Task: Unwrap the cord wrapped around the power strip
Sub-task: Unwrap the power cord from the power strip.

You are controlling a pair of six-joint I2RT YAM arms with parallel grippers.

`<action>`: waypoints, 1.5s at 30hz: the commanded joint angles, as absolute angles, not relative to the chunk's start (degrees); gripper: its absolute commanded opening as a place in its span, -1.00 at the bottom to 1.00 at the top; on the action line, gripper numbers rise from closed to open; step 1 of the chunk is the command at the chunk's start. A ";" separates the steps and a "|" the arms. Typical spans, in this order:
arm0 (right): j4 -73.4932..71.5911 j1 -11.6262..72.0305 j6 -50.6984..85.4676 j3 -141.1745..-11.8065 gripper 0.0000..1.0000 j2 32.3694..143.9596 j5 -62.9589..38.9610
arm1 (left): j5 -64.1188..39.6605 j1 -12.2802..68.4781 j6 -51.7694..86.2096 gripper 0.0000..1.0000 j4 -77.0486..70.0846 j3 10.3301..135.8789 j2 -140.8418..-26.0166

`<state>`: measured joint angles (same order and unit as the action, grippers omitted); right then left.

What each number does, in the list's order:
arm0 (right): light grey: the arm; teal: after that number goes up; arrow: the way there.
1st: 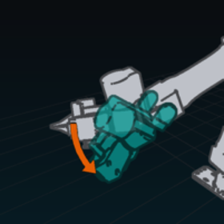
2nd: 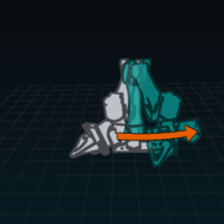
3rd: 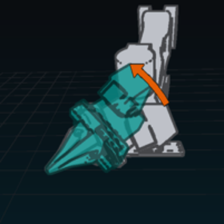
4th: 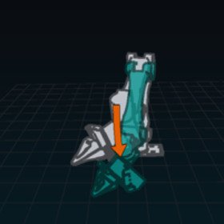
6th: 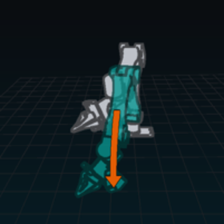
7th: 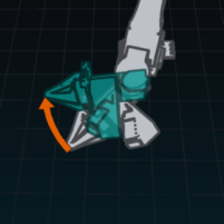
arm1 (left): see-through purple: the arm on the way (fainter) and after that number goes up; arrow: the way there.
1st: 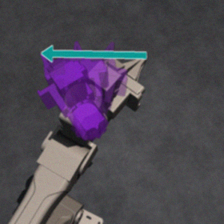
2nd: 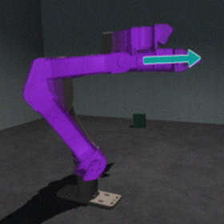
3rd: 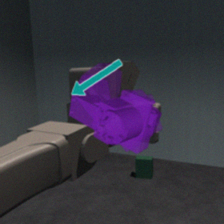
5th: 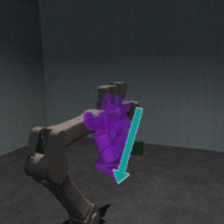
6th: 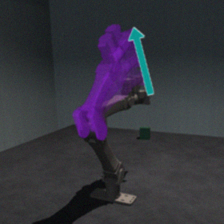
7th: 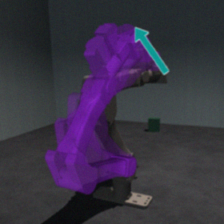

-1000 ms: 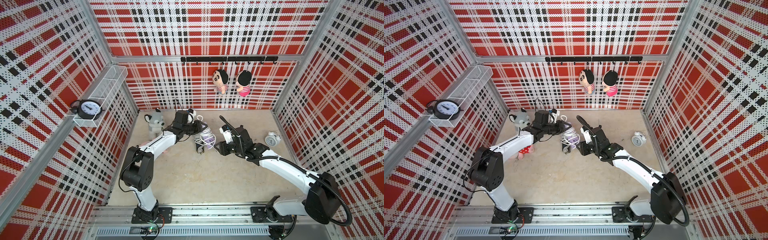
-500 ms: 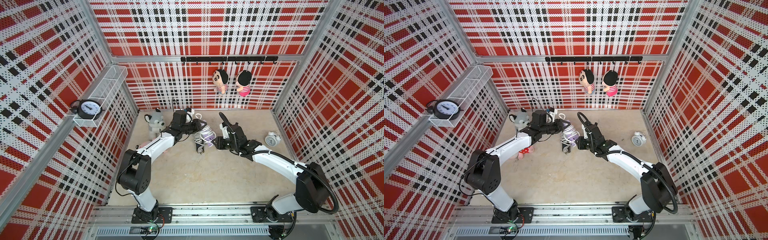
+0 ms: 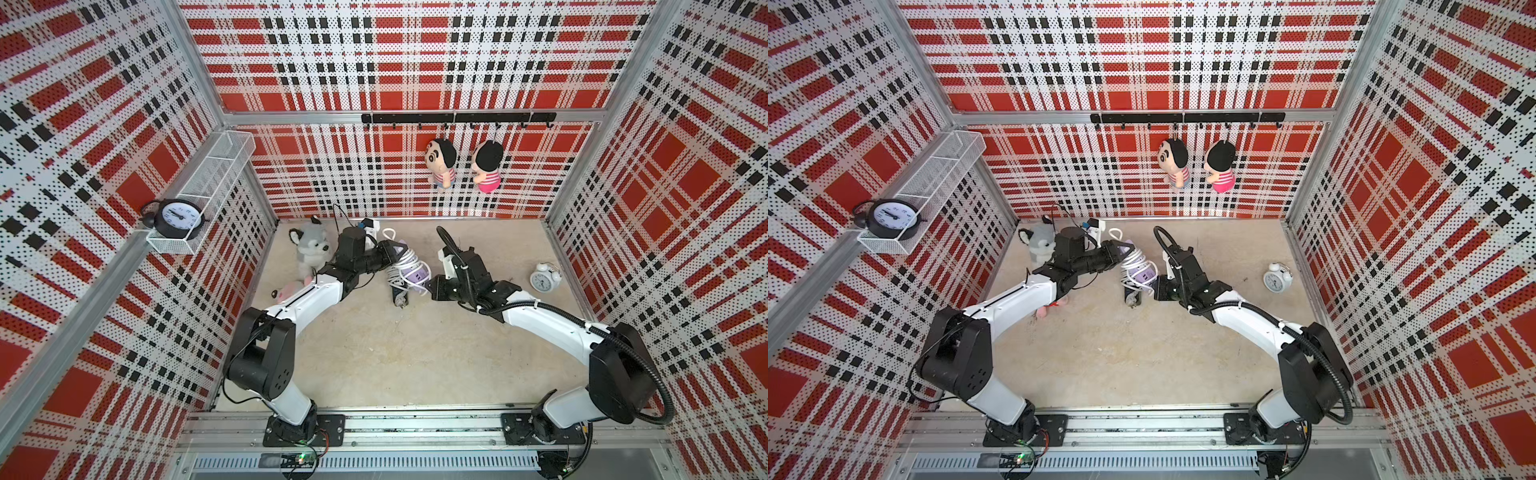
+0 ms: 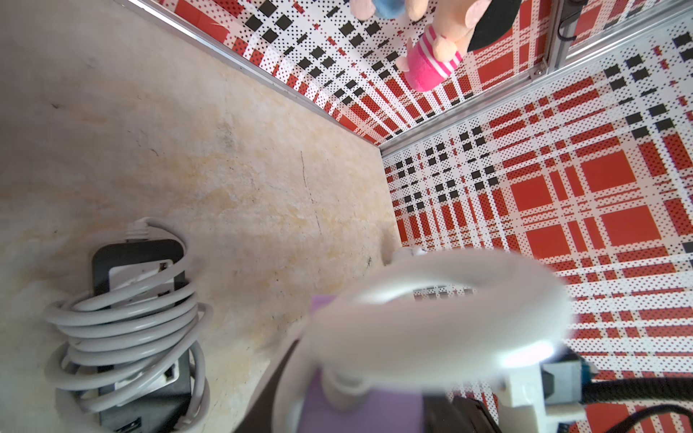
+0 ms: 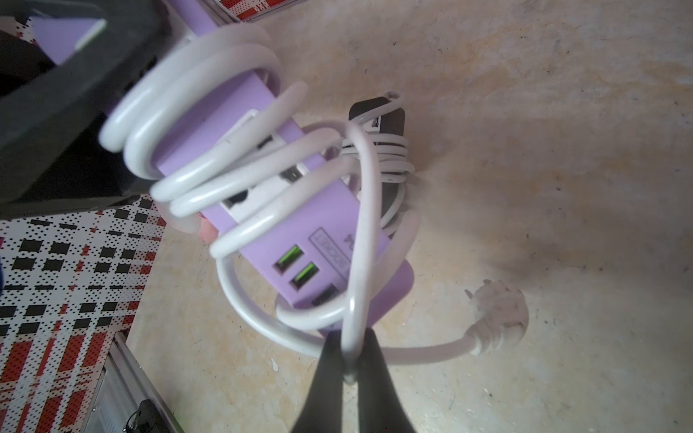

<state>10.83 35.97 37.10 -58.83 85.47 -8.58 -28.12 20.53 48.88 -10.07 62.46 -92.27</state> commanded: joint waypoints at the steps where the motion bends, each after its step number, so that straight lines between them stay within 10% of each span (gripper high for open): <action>1: 13.00 35.12 36.80 -56.54 -1.00 83.26 -8.36 | -28.12 19.10 52.76 -1.00 -19.57 62.02 -88.86; 17: 20.83 25.92 24.35 -56.60 -0.99 84.87 -11.41 | -35.46 15.76 55.21 -1.00 -21.72 60.47 -87.28; 22: 22.61 25.32 19.95 -58.19 -0.27 83.85 -13.50 | -34.43 16.55 54.84 -1.00 -20.57 60.37 -87.13; 33: 18.15 24.08 10.10 -53.95 -0.50 75.86 -11.77 | -34.26 17.32 55.51 -1.00 -18.95 62.35 -88.22; 45: 2.65 23.04 15.04 -44.52 -0.18 79.86 -28.15 | -34.45 17.23 55.57 -1.00 -18.54 62.72 -87.83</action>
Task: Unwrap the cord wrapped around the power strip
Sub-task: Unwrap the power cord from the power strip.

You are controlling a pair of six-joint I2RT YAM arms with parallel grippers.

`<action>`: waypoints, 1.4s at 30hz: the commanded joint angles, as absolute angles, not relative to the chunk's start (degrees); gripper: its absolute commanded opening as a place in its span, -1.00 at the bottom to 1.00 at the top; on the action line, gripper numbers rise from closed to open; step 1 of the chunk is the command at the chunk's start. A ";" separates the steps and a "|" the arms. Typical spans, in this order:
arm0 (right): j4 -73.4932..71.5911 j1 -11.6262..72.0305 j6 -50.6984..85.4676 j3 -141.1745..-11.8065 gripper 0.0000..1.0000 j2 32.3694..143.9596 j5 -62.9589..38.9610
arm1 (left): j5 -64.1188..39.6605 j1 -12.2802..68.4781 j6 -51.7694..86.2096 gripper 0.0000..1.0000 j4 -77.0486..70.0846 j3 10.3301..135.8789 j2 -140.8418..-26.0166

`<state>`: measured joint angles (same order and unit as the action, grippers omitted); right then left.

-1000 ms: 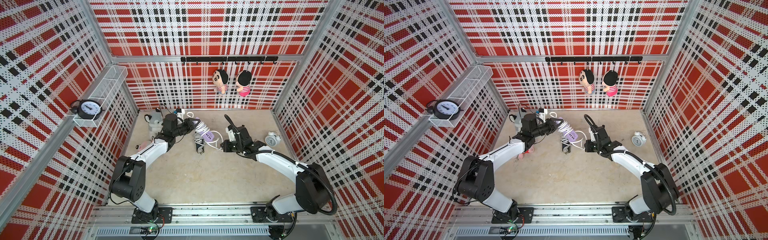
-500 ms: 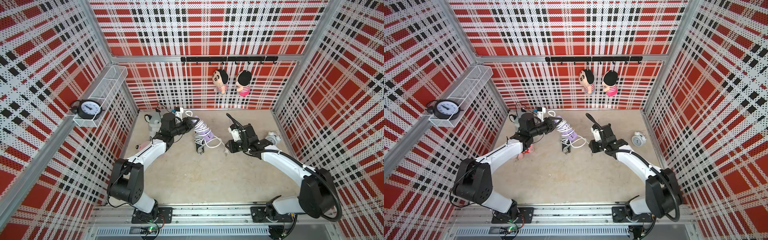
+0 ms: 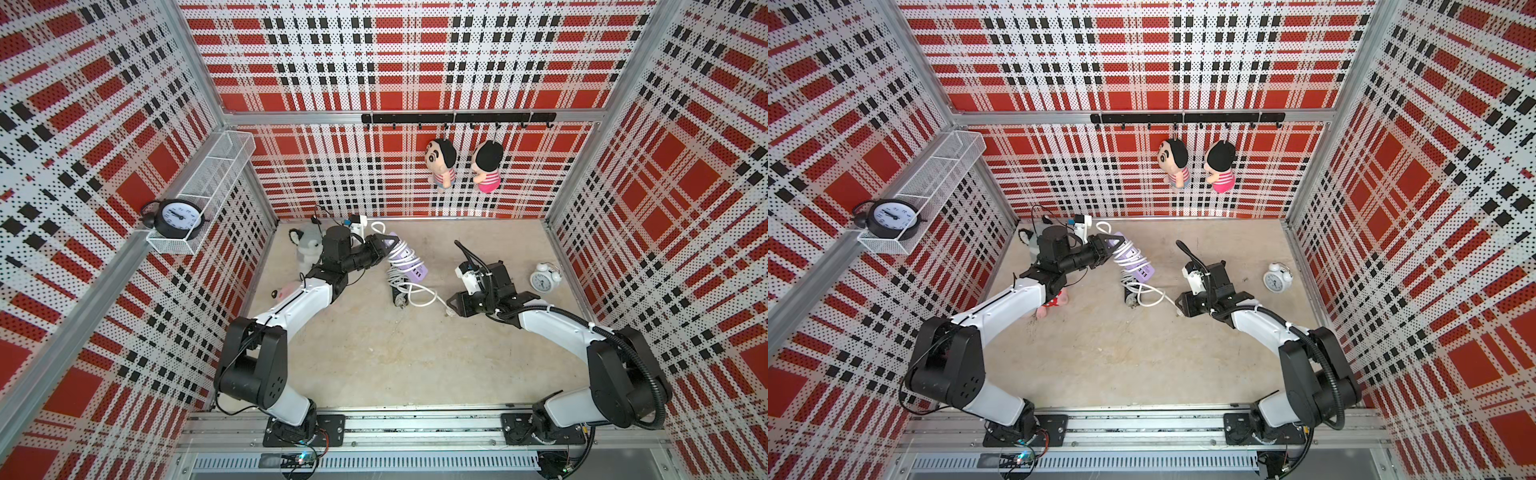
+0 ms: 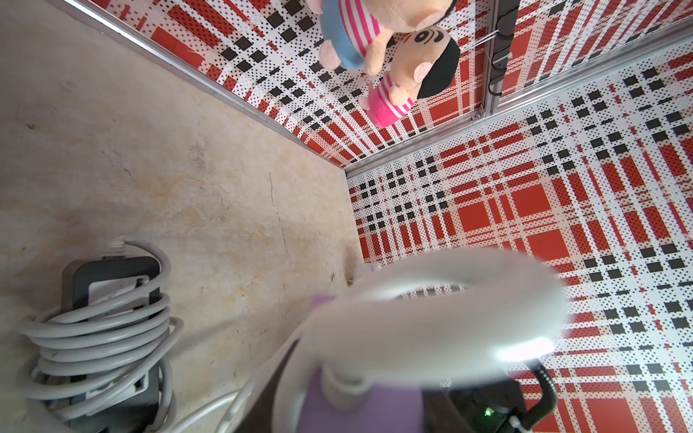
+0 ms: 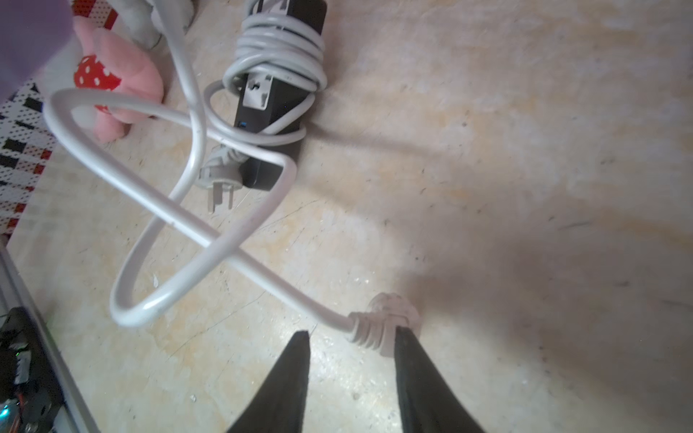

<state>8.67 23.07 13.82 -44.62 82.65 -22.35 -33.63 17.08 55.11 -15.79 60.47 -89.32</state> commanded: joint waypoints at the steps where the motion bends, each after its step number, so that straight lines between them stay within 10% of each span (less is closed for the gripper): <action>1: 3.12 23.08 15.32 -44.26 -0.17 79.51 -28.56 | -34.30 17.23 55.27 -1.00 -18.34 62.75 -87.89; 8: 9.51 23.06 27.66 -48.81 0.12 77.82 -28.52 | -31.66 17.62 53.31 -1.00 -18.00 62.56 -87.04; 17: 3.96 29.53 54.31 -45.04 -0.37 75.82 -23.46 | -20.79 21.65 52.36 -1.00 -23.70 54.97 -80.15; 24: -6.20 32.18 58.41 -42.74 -0.03 80.26 -24.35 | -18.02 22.50 53.87 -1.00 -25.18 51.15 -76.90; 38: -14.85 38.13 60.48 -45.30 -0.17 93.38 -22.16 | -17.40 22.23 55.70 -1.00 -26.37 49.42 -76.31; 42: -12.89 38.77 58.47 -47.39 -0.77 95.95 -20.62 | -17.41 21.44 56.16 -1.00 -26.30 48.67 -74.88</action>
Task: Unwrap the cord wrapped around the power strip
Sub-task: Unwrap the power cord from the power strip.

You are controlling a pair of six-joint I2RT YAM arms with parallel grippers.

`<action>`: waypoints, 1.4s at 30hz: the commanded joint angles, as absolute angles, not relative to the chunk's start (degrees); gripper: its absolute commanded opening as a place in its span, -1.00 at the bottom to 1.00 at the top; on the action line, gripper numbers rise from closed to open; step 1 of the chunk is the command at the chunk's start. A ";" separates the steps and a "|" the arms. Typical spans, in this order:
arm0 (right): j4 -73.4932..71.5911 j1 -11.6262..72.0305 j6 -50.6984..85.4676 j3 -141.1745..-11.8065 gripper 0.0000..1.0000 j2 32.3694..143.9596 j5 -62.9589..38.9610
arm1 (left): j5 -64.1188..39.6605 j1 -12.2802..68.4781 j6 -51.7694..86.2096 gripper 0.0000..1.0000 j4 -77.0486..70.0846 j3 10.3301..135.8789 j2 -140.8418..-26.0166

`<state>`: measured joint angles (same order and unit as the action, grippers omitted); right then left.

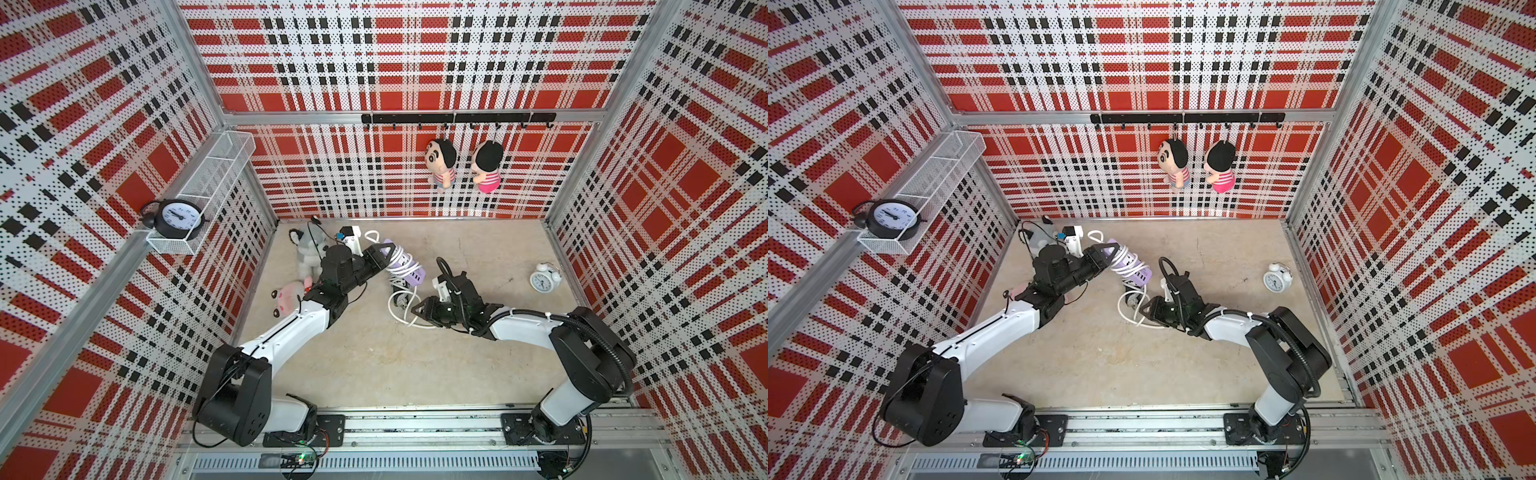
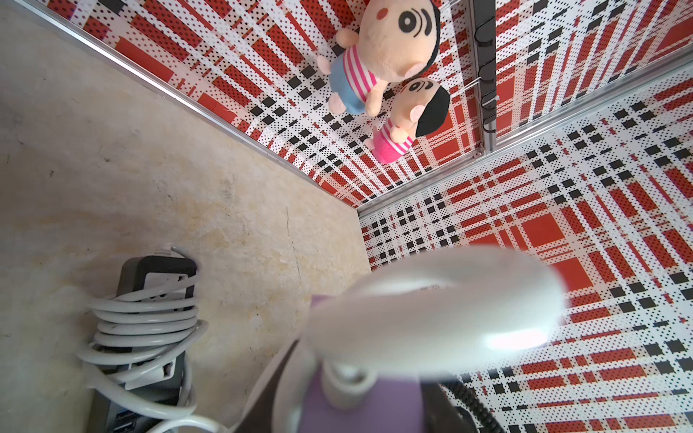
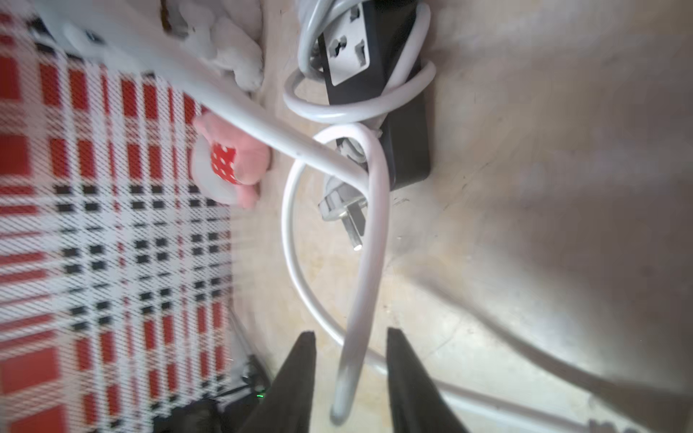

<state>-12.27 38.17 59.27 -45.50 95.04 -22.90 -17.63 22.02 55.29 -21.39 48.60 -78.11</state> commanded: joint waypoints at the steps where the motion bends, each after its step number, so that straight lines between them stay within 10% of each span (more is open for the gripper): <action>1: -10.86 38.89 57.23 -47.98 -0.95 95.99 -19.68 | -17.41 21.15 56.31 -1.00 -26.33 48.40 -74.39; 14: 18.17 33.34 34.83 -49.12 -1.00 86.35 -10.19 | -18.87 9.81 58.63 -1.00 -25.59 43.84 -66.43; 17: 22.68 31.42 28.05 -51.18 -0.61 85.50 -10.13 | -19.78 9.18 58.67 -1.00 -24.63 44.09 -66.41; 29: 28.67 34.72 11.63 -58.72 -0.22 75.90 -4.46 | -18.76 15.91 59.03 -1.00 -24.17 46.51 -71.76; 42: 22.76 23.57 11.75 -57.30 -0.32 85.04 -17.93 | -21.94 14.87 58.53 -1.00 -23.86 47.01 -72.99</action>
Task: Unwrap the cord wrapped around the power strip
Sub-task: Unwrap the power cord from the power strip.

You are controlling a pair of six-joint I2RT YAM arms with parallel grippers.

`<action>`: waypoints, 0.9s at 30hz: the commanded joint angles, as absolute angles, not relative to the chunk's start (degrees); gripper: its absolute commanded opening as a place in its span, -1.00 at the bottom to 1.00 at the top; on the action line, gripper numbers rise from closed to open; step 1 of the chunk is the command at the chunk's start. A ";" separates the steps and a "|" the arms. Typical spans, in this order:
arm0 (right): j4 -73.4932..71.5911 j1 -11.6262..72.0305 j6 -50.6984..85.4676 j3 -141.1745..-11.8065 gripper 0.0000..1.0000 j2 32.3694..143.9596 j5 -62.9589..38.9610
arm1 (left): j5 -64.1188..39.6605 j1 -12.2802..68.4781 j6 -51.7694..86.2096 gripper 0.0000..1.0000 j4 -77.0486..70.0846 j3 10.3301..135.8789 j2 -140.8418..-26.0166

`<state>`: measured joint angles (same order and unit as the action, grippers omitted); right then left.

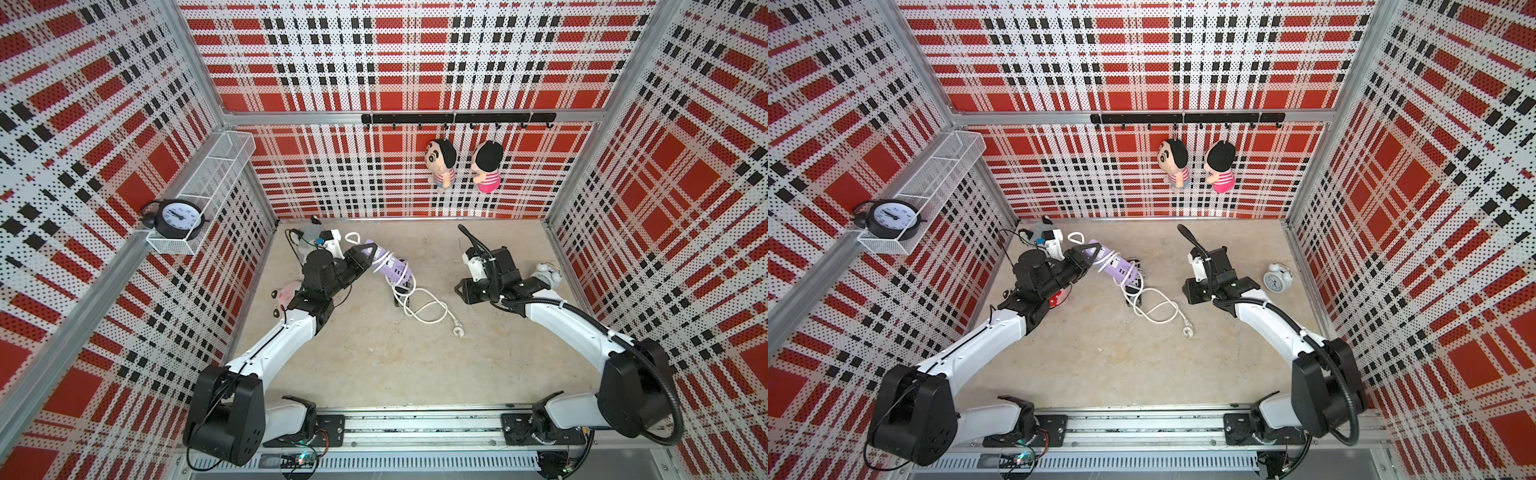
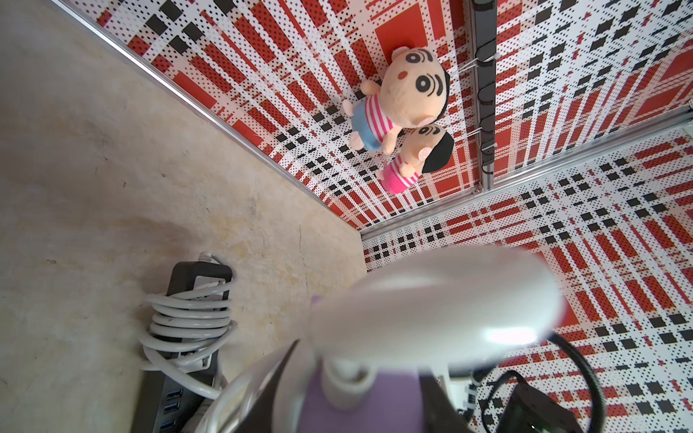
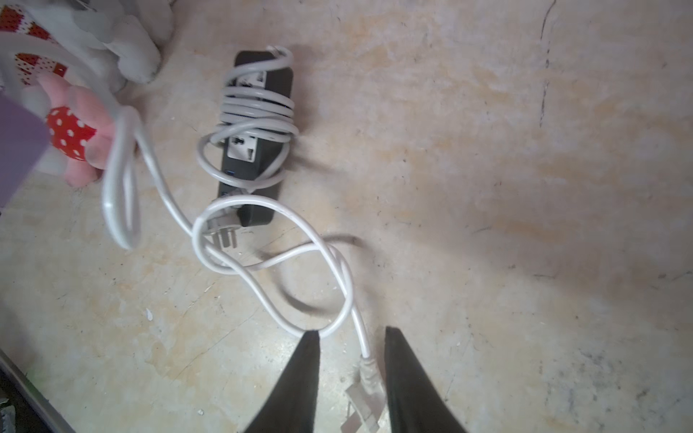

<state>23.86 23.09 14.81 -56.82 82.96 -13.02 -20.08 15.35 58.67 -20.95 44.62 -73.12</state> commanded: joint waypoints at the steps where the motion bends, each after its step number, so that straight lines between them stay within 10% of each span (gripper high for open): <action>1: 22.69 23.54 9.31 -57.44 -0.30 86.06 -17.19 | -22.19 14.83 58.32 -1.00 -23.82 46.98 -72.93; 27: 9.75 26.33 2.24 -65.23 0.12 105.79 -24.59 | -24.46 14.63 59.05 -1.00 -25.05 46.64 -74.40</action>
<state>12.36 25.76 1.78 -63.72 104.01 -22.09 -23.62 14.92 58.72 -21.06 44.62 -74.81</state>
